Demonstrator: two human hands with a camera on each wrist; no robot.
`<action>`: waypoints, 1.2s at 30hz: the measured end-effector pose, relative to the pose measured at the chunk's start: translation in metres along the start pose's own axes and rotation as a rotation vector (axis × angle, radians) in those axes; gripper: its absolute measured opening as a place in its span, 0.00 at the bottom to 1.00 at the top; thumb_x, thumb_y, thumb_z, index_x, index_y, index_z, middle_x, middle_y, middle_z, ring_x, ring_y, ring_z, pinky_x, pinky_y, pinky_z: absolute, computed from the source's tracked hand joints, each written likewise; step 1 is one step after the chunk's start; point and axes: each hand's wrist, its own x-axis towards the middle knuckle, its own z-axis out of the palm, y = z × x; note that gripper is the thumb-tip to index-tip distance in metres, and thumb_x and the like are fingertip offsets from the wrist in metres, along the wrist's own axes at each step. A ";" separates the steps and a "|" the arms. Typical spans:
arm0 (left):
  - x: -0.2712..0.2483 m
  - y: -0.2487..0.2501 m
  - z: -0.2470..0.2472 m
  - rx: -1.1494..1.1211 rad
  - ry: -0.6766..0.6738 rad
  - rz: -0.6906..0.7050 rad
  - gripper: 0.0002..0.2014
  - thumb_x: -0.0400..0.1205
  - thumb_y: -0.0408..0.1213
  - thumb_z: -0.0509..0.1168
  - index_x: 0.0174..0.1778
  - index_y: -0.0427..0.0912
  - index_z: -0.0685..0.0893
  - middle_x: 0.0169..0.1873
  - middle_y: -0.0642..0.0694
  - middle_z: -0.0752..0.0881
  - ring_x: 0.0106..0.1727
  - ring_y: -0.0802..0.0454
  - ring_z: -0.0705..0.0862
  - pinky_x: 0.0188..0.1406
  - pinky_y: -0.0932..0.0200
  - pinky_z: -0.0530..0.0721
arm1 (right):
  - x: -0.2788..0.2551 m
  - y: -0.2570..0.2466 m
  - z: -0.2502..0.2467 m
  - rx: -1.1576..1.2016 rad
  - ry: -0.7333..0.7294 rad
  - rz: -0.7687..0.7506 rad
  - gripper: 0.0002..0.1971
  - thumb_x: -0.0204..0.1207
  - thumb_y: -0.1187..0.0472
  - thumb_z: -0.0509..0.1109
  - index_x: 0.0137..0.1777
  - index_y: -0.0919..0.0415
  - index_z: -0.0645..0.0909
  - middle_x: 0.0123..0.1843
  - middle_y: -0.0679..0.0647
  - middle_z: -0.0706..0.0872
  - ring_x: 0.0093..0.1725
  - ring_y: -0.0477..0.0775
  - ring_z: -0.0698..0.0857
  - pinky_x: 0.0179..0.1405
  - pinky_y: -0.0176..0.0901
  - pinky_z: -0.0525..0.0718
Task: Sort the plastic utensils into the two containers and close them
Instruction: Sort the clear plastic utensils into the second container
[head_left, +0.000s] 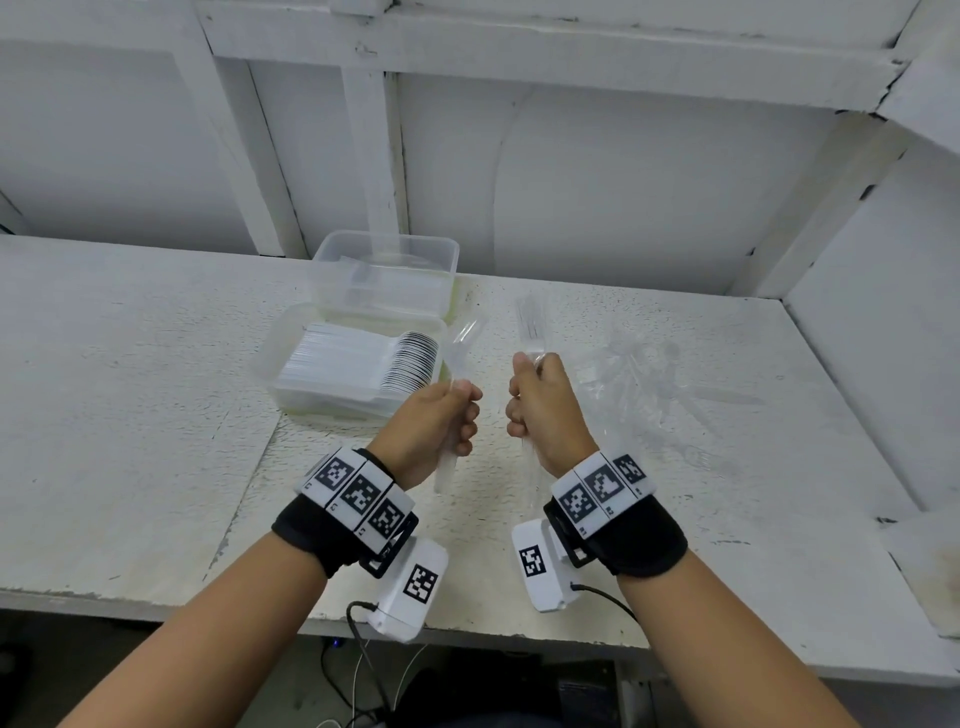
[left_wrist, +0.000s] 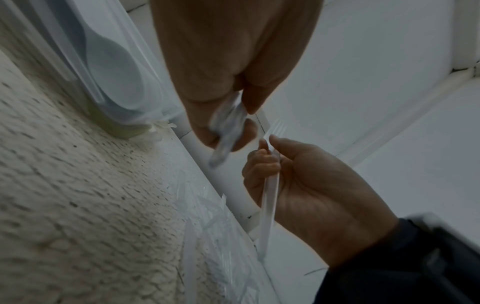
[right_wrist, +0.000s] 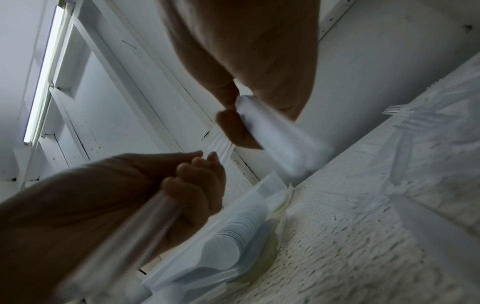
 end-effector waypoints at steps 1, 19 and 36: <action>0.000 0.000 0.000 -0.020 0.009 0.002 0.11 0.88 0.36 0.52 0.41 0.39 0.74 0.29 0.46 0.75 0.23 0.58 0.76 0.21 0.67 0.76 | -0.001 0.002 -0.001 -0.013 0.012 -0.034 0.09 0.84 0.56 0.56 0.45 0.58 0.70 0.32 0.51 0.71 0.26 0.46 0.69 0.20 0.35 0.70; 0.000 -0.005 0.013 0.037 0.048 0.095 0.09 0.89 0.35 0.49 0.45 0.41 0.70 0.41 0.44 0.84 0.45 0.50 0.84 0.51 0.52 0.83 | 0.001 0.007 0.011 0.086 0.077 -0.069 0.06 0.82 0.61 0.62 0.45 0.58 0.77 0.33 0.49 0.76 0.34 0.45 0.76 0.41 0.40 0.81; -0.007 0.002 0.010 0.114 -0.089 0.055 0.20 0.87 0.44 0.52 0.62 0.29 0.73 0.25 0.47 0.74 0.19 0.56 0.73 0.17 0.64 0.73 | 0.001 0.000 0.004 0.047 -0.099 0.015 0.06 0.81 0.56 0.64 0.54 0.54 0.72 0.45 0.48 0.84 0.41 0.44 0.82 0.43 0.42 0.74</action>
